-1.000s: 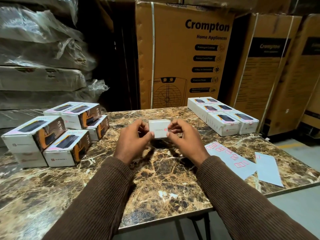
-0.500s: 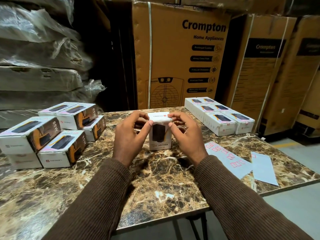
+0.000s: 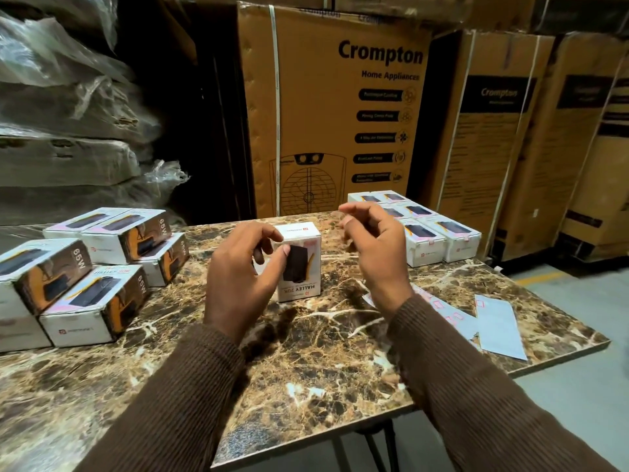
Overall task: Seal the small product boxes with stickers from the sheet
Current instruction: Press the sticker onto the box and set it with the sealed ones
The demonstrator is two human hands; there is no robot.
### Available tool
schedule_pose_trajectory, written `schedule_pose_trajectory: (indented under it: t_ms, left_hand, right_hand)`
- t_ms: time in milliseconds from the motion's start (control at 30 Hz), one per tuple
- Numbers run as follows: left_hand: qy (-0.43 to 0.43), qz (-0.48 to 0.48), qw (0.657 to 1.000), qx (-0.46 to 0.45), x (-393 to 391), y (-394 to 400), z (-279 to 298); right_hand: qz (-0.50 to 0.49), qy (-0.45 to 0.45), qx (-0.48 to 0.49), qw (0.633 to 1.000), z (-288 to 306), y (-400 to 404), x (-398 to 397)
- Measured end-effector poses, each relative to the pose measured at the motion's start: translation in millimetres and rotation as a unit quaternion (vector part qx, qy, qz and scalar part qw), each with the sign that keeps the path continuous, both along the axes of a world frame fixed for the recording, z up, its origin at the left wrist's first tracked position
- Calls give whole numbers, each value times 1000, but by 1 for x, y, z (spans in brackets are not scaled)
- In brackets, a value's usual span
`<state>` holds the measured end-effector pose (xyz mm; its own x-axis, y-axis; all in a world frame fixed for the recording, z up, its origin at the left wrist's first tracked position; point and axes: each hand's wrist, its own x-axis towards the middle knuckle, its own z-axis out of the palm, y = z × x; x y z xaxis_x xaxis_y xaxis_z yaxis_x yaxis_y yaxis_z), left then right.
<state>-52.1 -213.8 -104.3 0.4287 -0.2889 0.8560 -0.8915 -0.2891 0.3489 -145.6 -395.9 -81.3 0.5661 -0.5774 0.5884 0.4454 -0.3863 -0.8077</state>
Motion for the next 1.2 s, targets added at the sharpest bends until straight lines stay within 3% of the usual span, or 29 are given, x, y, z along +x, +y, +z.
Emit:
schedule_pose_trajectory:
  t_ms: [200,333,433,567,733,900,1000,1100,1200]
  left_hand:
    - [-45,-140,977,157,-34,-28,-18]
    - [-12,-214,938,272,-46,-44,-26]
    - [9,-223,914,340,-49,-49,-29]
    - [24,-224,881,416,-50,-49,-32]
    - [21,-223,866,447,-50,-51,-32]
    - [37,-227,869,439,-48,-52,-33]
    - [43,-226,869,437,-49,-51,-32]
    - [46,-227,870,435,-49,-51,-32]
    - [47,-227,870,434,-49,-51,-33]
  right_hand:
    - [91,36,-49,994,21,-47,-59]
    - [47,142,-146,978,0,-88,-84]
    - [1,220,-265,939,-14,-111,-91]
    - [-39,247,-328,911,-25,-125,-94]
    - [-56,237,-312,918,-44,-138,-97]
    - [-16,124,-173,977,-34,-136,-98]
    - [7,89,-115,989,-24,-138,-105]
    - [26,181,-160,970,-15,-148,-117]
    - [41,330,-314,889,-18,-156,-125]
